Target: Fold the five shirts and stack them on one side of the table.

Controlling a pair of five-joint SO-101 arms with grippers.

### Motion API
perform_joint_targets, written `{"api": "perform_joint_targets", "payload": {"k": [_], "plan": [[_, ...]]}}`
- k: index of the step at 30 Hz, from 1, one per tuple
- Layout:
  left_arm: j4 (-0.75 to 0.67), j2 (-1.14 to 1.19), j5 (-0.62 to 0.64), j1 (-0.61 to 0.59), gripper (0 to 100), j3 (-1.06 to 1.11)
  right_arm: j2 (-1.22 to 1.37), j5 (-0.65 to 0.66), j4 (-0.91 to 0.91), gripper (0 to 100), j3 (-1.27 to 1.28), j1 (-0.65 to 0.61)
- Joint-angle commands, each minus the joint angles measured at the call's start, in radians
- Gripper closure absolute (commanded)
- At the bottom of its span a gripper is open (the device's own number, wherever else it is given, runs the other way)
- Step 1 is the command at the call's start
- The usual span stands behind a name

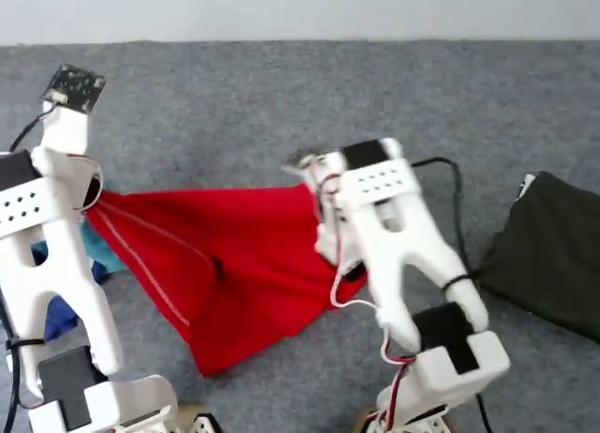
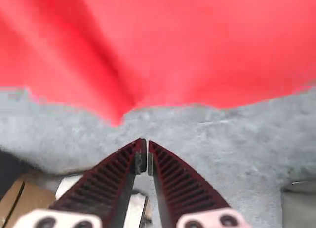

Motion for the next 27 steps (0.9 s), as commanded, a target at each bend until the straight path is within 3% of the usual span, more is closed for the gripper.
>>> {"api": "perform_joint_targets", "payload": {"k": [1,10,17,27], "plan": [[-0.060,-0.008,-0.012,-0.011,99,0.051,-0.001,0.028,0.048,99.0,-0.049,-0.058],[-0.089,-0.008,-0.011,-0.014,99,0.111,-0.013,0.046,0.048,97.8,0.000,-0.278],[-0.109,-0.008,-0.009,-0.012,99,0.111,0.019,0.043,0.044,78.6,-0.002,-0.423],[-0.109,-0.008,-0.008,-0.011,99,0.111,0.186,-0.014,-0.010,79.0,-0.003,-0.490]]}}
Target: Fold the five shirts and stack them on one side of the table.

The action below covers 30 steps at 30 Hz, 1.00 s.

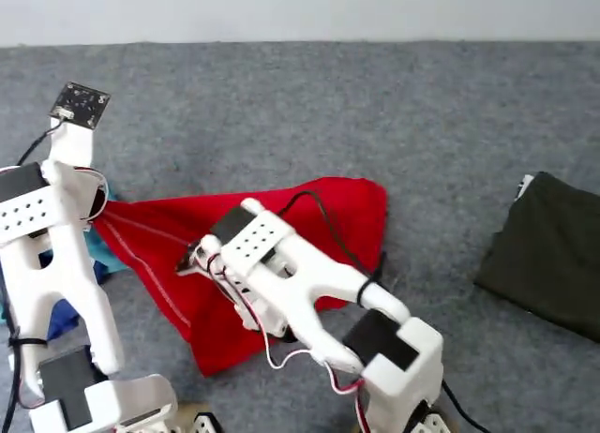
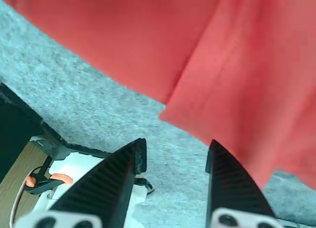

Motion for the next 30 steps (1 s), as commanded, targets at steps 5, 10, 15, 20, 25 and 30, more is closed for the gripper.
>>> {"api": "perform_joint_targets", "payload": {"k": [5,10,15,20,25,30], "plan": [[-0.014,-0.008,-0.008,-0.003,99,-0.004,0.061,-0.020,-0.077,79.3,-0.008,-0.007],[-0.014,-0.008,-0.008,-0.003,99,-0.002,0.097,-0.092,-0.168,79.4,-0.008,-0.001],[-0.012,-0.008,-0.008,-0.005,99,-0.002,0.110,-0.063,-0.177,90.6,-0.008,0.012],[-0.012,-0.008,-0.008,-0.003,99,-0.002,0.102,-0.038,-0.166,94.5,-0.008,0.085],[-0.012,-0.008,-0.008,-0.002,99,-0.002,0.102,-0.038,-0.137,94.8,-0.008,0.117],[-0.014,-0.008,-0.008,-0.002,99,-0.002,0.101,-0.038,-0.058,99.4,-0.080,0.120]]}}
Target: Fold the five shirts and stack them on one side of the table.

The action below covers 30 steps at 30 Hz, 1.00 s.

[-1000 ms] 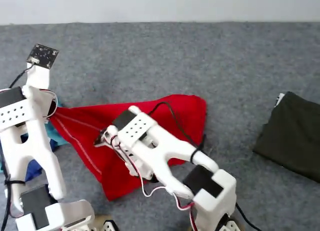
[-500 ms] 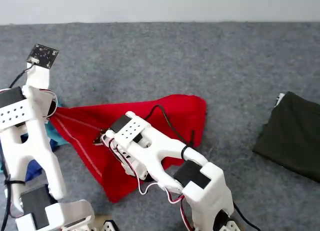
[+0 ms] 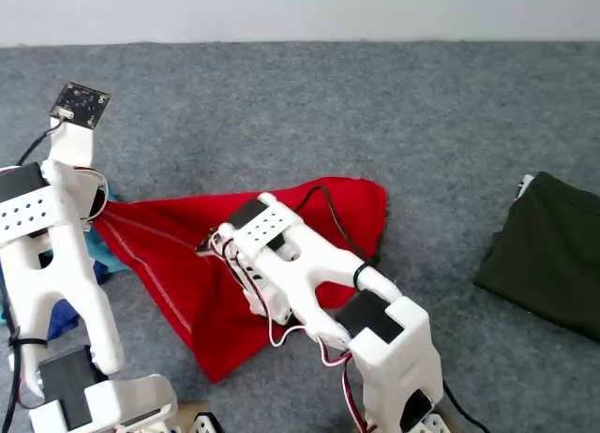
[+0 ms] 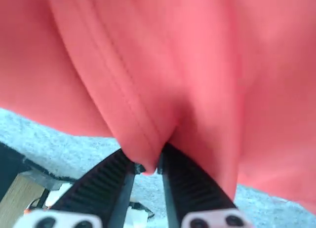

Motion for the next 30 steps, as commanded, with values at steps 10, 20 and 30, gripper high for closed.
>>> {"api": "perform_joint_targets", "payload": {"k": [10,20,30], "plan": [[0.032,-0.018,-0.008,-0.002,99,-0.070,-0.200,0.098,0.163,99.1,-0.296,0.220],[0.140,-0.018,-0.008,0.051,99,-0.251,-0.449,0.109,0.160,99.1,-0.569,0.516],[0.269,-0.018,-0.008,0.198,99,-0.515,-0.473,0.222,0.159,99.1,-0.984,0.708]]}}
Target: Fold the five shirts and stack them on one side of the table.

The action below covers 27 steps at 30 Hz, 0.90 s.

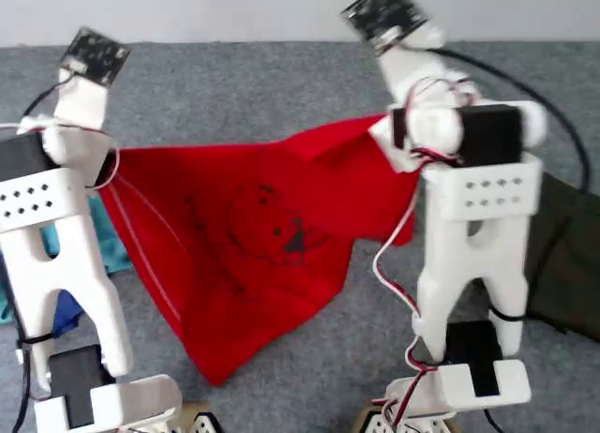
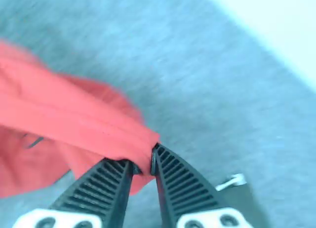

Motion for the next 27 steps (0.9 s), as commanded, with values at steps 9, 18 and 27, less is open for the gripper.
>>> {"api": "perform_joint_targets", "payload": {"k": [9,18,27], "plan": [[0.028,-0.015,-0.005,0.087,99,-0.354,-0.053,0.141,-0.027,99.1,-0.341,0.160],[0.086,-0.017,-0.005,0.104,99,-0.470,-0.048,0.212,-0.099,99.1,-0.427,0.185],[0.232,-0.014,-0.008,0.126,98,-0.180,-0.036,0.206,0.025,99.1,-0.186,0.180]]}}
